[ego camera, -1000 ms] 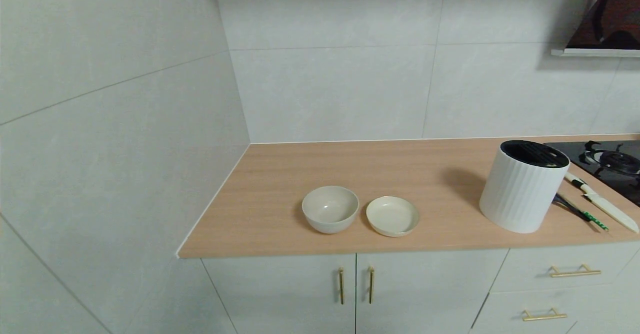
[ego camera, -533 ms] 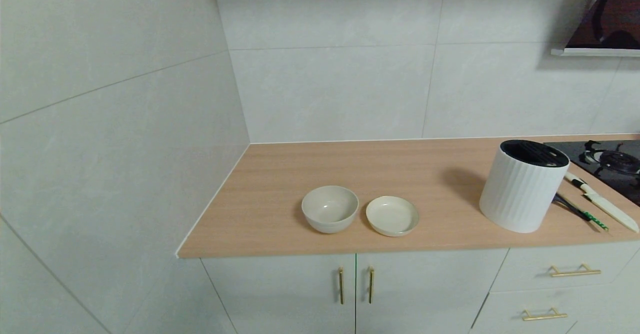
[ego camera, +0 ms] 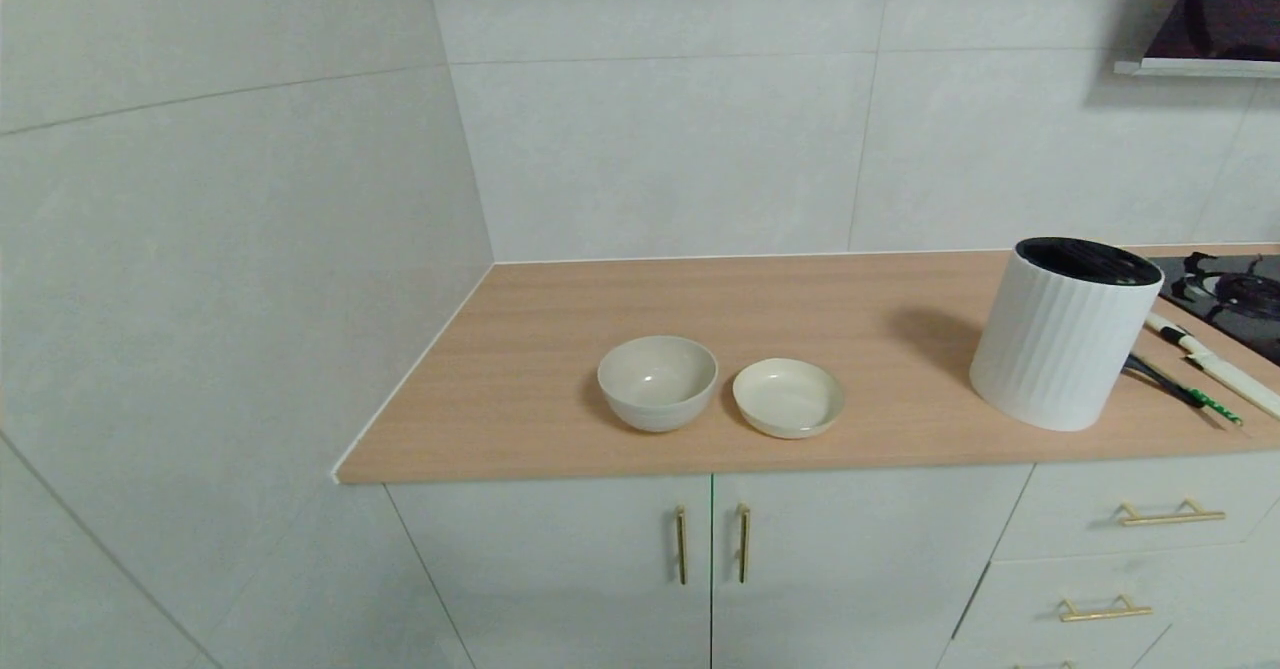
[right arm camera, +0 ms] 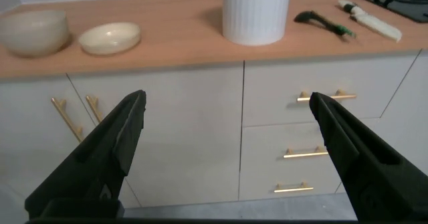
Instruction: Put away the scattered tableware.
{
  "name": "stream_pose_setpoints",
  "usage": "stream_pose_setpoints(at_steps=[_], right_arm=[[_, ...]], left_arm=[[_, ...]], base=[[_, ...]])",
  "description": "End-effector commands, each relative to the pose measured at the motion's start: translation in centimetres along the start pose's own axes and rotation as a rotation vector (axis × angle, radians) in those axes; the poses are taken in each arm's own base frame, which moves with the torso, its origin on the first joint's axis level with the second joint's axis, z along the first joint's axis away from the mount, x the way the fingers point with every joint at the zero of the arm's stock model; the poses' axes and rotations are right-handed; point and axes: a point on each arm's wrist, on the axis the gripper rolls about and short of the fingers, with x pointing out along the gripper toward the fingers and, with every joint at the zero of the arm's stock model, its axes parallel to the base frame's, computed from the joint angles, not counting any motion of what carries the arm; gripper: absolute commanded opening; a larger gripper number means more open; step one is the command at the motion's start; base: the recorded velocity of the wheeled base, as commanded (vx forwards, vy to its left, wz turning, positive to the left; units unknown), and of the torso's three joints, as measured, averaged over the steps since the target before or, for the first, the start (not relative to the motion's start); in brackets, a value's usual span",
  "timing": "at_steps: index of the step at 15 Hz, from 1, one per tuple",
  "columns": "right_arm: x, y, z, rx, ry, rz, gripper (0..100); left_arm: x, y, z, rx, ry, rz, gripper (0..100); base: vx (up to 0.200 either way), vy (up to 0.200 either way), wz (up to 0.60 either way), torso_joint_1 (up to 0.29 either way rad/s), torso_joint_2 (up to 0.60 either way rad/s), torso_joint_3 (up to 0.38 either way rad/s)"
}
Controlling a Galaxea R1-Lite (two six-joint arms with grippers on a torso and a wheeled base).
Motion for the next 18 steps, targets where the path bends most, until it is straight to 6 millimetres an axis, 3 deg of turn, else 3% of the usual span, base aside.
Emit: stream_pose_setpoints(at_steps=[1,18], right_arm=[[0.01,0.0,0.0,0.0,0.001,0.0,100],[0.01,0.0,0.0,0.0,0.001,0.0,100]], left_arm=[[0.01,0.0,0.01,0.0,0.001,0.0,100],[0.01,0.0,0.01,0.0,0.001,0.0,100]], base=[[0.0,0.0,0.0,-0.246,0.55,0.295],[0.0,0.0,0.0,-0.212,0.5,0.29]])
